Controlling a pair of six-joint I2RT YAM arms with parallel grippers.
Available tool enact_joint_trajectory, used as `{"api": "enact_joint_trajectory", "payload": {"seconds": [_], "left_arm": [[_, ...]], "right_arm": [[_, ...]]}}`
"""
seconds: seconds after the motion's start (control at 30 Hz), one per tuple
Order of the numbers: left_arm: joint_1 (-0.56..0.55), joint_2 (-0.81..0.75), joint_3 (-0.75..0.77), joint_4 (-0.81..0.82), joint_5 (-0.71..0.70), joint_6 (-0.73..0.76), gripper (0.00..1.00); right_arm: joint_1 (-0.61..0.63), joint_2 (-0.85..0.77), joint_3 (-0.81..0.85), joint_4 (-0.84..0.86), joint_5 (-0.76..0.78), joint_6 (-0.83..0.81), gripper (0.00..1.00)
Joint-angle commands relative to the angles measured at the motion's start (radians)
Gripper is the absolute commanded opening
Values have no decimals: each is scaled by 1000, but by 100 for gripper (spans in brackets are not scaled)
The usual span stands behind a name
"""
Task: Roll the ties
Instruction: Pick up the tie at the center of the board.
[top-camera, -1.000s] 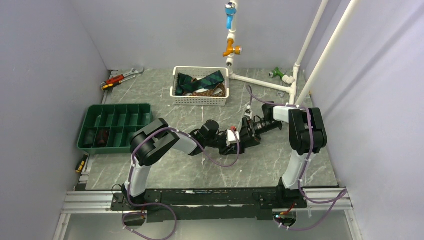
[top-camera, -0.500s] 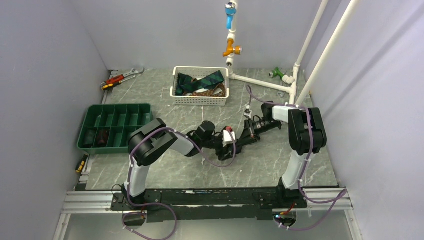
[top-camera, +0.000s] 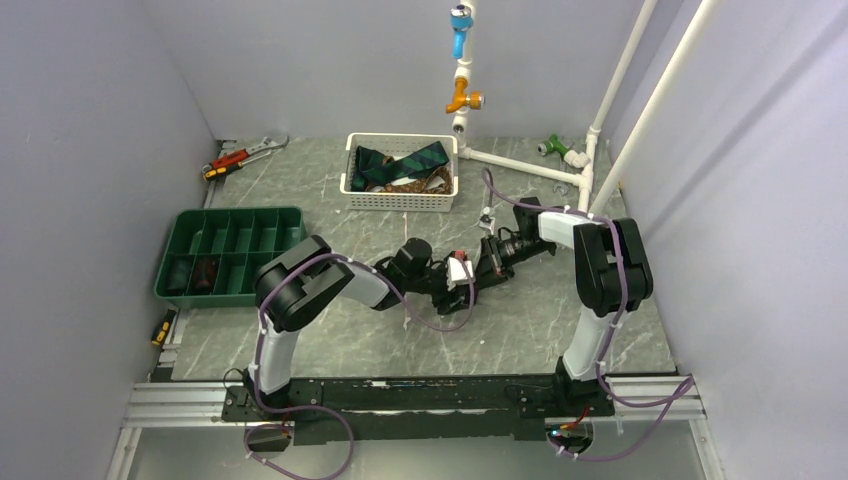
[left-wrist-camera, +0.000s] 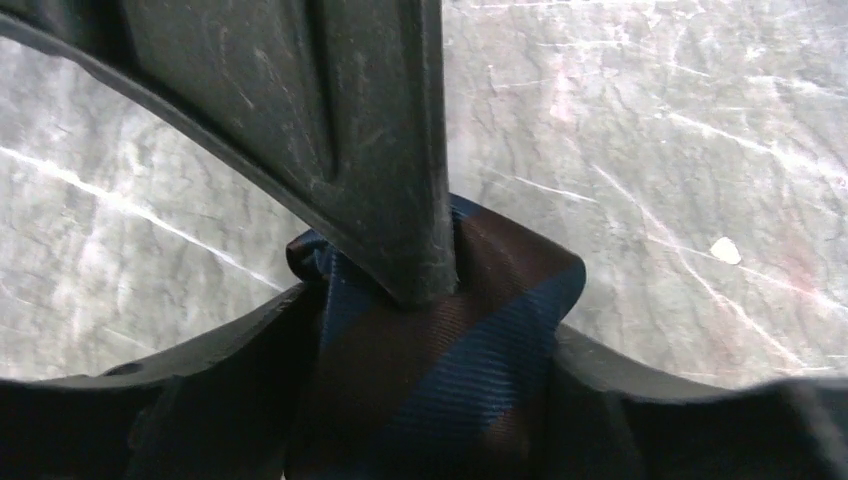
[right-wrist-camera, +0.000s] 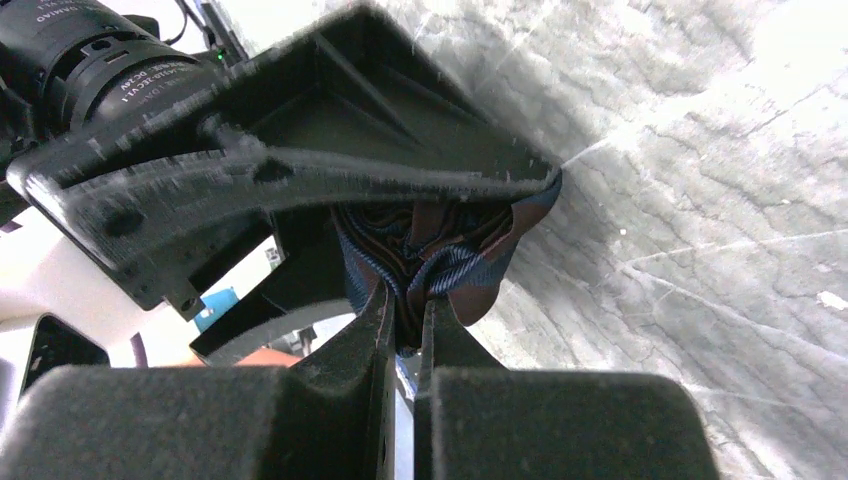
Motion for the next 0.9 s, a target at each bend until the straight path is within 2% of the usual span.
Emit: {"api": "enact_joint_trajectory", "payload": {"seconds": [0.0,0.03,0.07,0.1,0.13,0.17,0.2,0.23,0.27,0.47,0.63,0.8,0.87], "left_arm": [[26,15,40,-102,-30,85,56],[31,-1,27,-103,-15,90,42],[35,-20,5,-96,1,94,33],[39,-50,-8,-100,15,100,32],[42,-74,-18,-110,25,105,40],[47,-100,-26,-125,30,102,64],[55,-125,-37,-127,35,87,74],[66,-155,-48,-128,52,70,91],[80,-184,-52,-136,63,48,98],[201,-351,0,-460,146,-57,99],[339,-459,66,-705,122,-192,99],[486,-416,319,-1086,254,-262,100],[552,-400,355,-1131,388,-352,99]], "right_arm": [[22,-46,37,23,-17,5,0],[21,-51,42,26,-18,11,0],[21,-58,48,29,-18,20,0],[22,-62,55,32,-18,26,0],[21,-64,63,30,-18,32,0],[22,-68,69,31,-18,38,0],[21,-72,74,34,-18,45,0],[22,-75,80,36,-17,49,0],[21,-78,85,37,-15,52,0],[16,-82,110,63,-12,80,0],[18,-115,139,174,-57,208,0],[30,-129,196,317,-109,385,0],[41,-129,218,365,-129,443,0]]}}
